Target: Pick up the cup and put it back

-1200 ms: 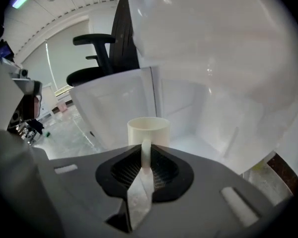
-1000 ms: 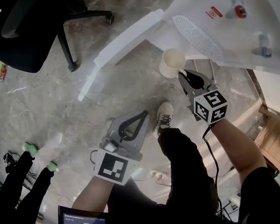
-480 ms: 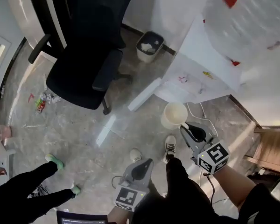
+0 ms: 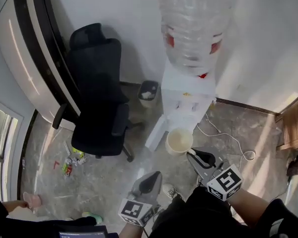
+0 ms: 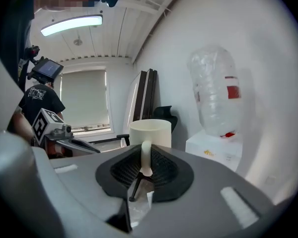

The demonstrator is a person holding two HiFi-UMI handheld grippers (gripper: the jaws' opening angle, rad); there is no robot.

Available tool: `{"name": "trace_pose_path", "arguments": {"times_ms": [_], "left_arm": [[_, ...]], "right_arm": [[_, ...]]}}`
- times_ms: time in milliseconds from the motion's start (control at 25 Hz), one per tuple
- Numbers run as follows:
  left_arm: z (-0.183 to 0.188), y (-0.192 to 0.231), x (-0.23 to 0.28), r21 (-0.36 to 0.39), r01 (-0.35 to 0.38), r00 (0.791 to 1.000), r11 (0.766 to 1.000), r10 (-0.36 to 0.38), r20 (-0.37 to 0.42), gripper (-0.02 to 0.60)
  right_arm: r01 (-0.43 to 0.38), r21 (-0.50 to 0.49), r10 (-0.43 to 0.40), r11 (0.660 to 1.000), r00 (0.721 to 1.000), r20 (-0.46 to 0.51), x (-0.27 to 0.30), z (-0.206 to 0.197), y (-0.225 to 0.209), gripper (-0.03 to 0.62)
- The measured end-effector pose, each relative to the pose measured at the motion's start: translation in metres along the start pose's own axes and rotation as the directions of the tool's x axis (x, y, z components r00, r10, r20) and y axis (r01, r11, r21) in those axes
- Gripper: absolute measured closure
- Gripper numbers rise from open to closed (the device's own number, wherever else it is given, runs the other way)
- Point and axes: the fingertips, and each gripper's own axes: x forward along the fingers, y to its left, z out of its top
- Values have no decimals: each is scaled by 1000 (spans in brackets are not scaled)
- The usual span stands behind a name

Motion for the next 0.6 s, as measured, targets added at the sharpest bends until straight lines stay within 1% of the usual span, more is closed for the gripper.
{"name": "trace_pose_path", "arguments": {"times_ms": [160,280,360,480,600], "left_arm": [[18,-35,-2,37,59,998,998,-59,10,578],[12,-62,0,48,100,995,994,-100,-6,578],[7,-82,-2,50,117,993,992,-117,-9,578],[-3,-114,-6,73,147,989,986,-148,9,578],[-10,-154,-18,80,160,986,984,-163,23,578]], "right_arm": [[20,-27,-18,999,999,40,-48,20,20,543],[46,-31,-44,998,997,56,-87,28,28,543],[63,-28,-61,998,996,64,-113,28,33,543],[84,-30,-82,996,994,67,-154,24,40,543],[96,-20,-95,995,994,47,-196,11,48,545]]}}
